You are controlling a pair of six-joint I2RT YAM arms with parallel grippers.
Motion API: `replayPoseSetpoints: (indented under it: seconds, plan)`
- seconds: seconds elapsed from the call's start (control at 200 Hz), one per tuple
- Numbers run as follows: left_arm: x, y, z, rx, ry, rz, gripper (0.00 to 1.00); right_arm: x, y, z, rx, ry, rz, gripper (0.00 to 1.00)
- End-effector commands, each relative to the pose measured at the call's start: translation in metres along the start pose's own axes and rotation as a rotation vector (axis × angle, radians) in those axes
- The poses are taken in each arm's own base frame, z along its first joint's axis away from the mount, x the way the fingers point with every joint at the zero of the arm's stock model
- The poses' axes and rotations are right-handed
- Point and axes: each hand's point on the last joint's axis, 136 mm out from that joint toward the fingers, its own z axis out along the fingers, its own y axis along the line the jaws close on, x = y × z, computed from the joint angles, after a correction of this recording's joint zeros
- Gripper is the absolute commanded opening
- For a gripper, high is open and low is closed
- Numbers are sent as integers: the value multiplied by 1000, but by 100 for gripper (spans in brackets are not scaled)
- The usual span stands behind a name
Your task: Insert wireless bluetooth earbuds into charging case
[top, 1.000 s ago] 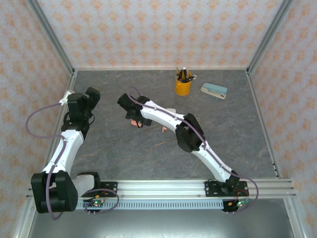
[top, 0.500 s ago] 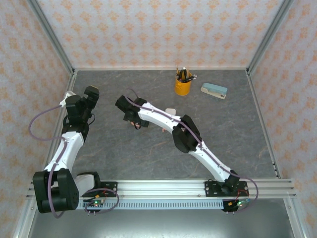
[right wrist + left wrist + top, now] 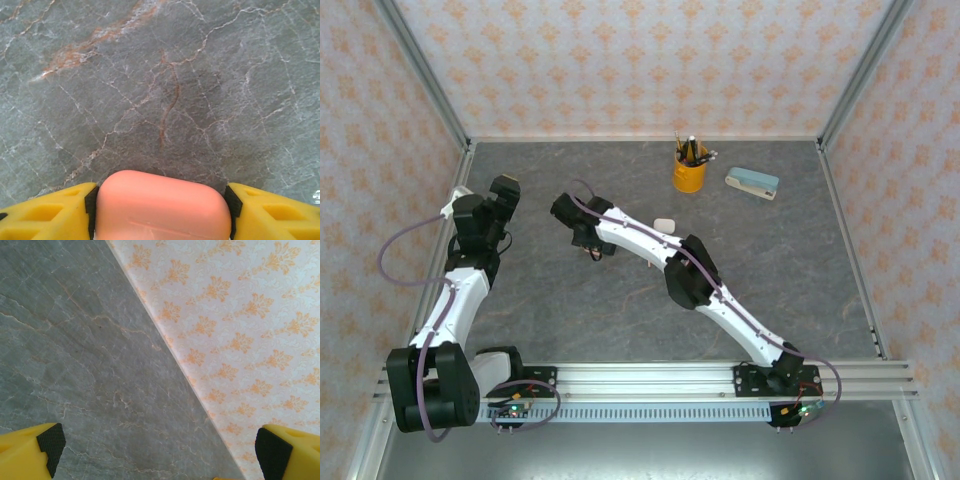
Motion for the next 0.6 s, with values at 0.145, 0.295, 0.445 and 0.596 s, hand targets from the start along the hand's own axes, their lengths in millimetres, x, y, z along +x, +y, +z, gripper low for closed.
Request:
replayPoseSetpoints:
  seconds: [0.145, 0.295, 0.445, 0.596]
  plan:
    - [-5, -2, -8, 18, -26, 1, 100, 22, -42, 0, 160, 55, -221, 56]
    - [0, -3, -12, 30, -3, 11, 100, 36, -65, -10, 176, 95, -276, 56]
    - [9, -1, -14, 34, 38, 15, 100, 51, -87, -16, 181, 135, -295, 56]
    - [17, -3, -18, 43, 68, 32, 100, 58, -93, -21, 172, 161, -305, 68]
